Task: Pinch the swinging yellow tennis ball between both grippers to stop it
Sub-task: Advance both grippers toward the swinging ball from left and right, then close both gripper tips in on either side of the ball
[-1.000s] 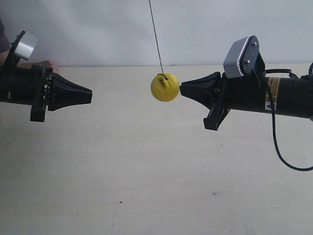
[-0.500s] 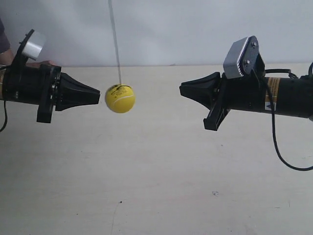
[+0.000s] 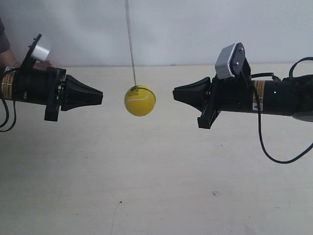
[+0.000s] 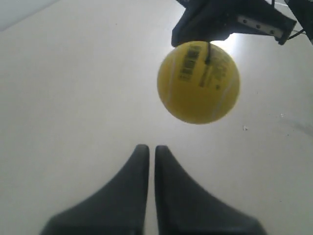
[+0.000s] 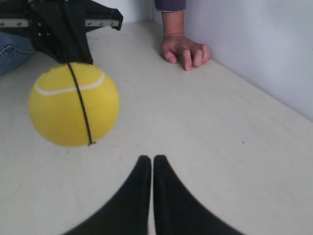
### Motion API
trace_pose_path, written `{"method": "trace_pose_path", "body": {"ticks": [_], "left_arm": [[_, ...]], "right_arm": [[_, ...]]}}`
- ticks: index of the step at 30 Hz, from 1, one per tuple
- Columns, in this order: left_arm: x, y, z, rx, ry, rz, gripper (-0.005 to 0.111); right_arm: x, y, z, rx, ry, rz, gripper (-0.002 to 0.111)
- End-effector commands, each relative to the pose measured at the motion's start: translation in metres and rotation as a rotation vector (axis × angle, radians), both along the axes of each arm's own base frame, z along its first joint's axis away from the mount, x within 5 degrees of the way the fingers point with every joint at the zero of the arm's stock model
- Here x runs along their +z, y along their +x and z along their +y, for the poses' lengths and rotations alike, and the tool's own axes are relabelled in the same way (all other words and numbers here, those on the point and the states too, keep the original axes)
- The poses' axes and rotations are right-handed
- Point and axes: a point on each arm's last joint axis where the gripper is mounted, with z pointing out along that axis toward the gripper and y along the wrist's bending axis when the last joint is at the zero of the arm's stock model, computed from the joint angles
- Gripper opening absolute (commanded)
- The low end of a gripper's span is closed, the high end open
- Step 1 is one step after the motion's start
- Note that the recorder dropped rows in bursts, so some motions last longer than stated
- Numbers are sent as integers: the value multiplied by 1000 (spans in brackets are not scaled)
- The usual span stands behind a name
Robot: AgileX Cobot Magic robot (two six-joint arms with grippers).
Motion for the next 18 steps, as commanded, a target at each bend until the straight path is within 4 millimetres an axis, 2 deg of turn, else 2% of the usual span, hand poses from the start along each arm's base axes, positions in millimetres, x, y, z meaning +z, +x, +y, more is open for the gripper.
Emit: {"method": "trace_pose_path", "body": {"ticks": [1, 7, 18], "left_arm": [[-9, 11, -3, 0, -19, 37, 5], [-8, 8, -19, -43, -18, 34, 5], [-5, 10, -21, -49, -15, 23, 5]], "right_arm": [[3, 0, 0, 10, 14, -3, 0], [3, -4, 8, 44, 20, -2, 0], [1, -5, 13, 44, -9, 3, 0]]}}
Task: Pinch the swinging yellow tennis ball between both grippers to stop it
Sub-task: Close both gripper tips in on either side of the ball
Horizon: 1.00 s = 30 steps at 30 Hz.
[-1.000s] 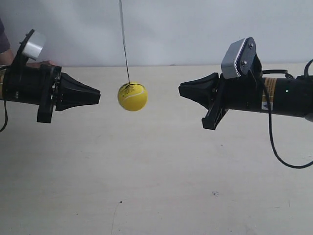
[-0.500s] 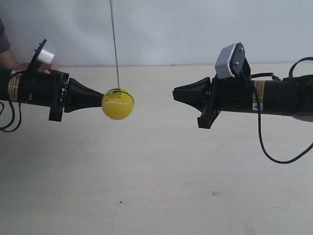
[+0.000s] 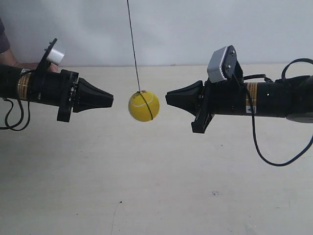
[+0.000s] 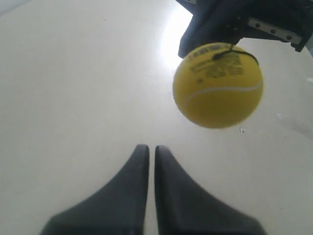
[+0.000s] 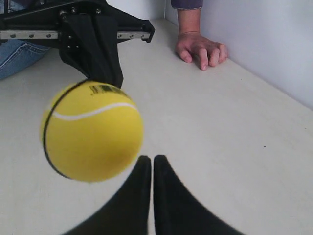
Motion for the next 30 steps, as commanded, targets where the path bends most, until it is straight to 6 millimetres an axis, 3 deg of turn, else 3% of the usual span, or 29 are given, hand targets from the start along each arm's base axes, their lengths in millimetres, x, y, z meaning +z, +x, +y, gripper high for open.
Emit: {"method": "trace_pose_path", "body": {"ticks": [1, 21, 30], "left_arm": [[4, 0, -4, -8, -10, 7, 5], [10, 3, -5, 21, -44, -13, 5], [13, 0, -26, -41, -43, -48, 5]], "right_arm": [[2, 0, 1, 4, -3, -6, 0], [2, 0, 1, 3, -2, -2, 0], [2, 0, 1, 10, 9, -5, 0]]}}
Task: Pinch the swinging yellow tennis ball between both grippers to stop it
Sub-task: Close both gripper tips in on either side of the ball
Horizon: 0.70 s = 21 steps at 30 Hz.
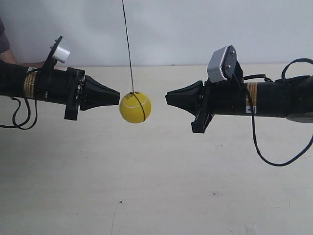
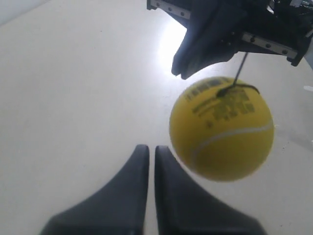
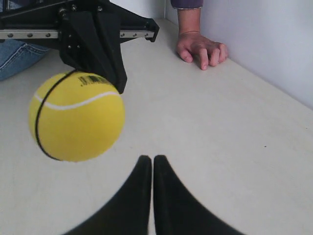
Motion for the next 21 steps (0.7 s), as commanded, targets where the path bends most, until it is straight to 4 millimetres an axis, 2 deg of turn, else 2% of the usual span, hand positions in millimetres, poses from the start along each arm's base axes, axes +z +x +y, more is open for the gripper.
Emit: {"method": "trace_pose_path", "body": {"ticks": [1, 21], "left_arm": [[11, 0, -14, -35, -18, -40, 5], [10, -1, -16, -50, -10, -40, 5]], "right_arm": [[3, 0, 1, 11, 8, -9, 0], [3, 0, 1, 10, 9, -5, 0]]}}
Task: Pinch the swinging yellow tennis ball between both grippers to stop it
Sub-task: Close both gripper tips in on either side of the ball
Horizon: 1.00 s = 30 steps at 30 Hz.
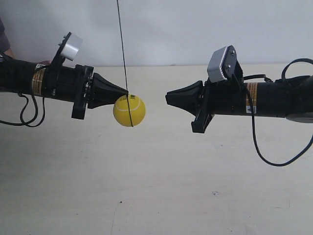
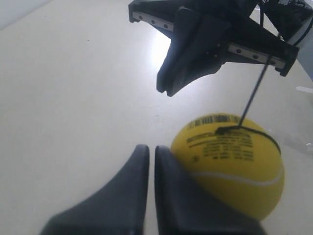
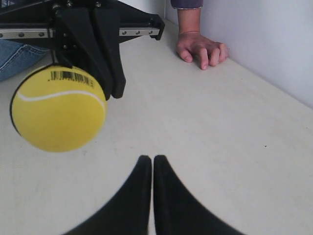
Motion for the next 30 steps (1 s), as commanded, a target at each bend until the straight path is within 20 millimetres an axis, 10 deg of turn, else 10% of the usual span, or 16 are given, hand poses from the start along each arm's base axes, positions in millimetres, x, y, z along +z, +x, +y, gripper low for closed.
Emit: {"method": "trace_pose_path", "body": {"ticks": [1, 30], "left_arm": [[4, -1, 0, -11, -3, -15, 5], [22, 0, 29, 52, 29, 0, 5]], "right_arm": [[3, 0, 1, 11, 9, -7, 0], [-3, 5, 15, 54, 4, -7, 0]]}}
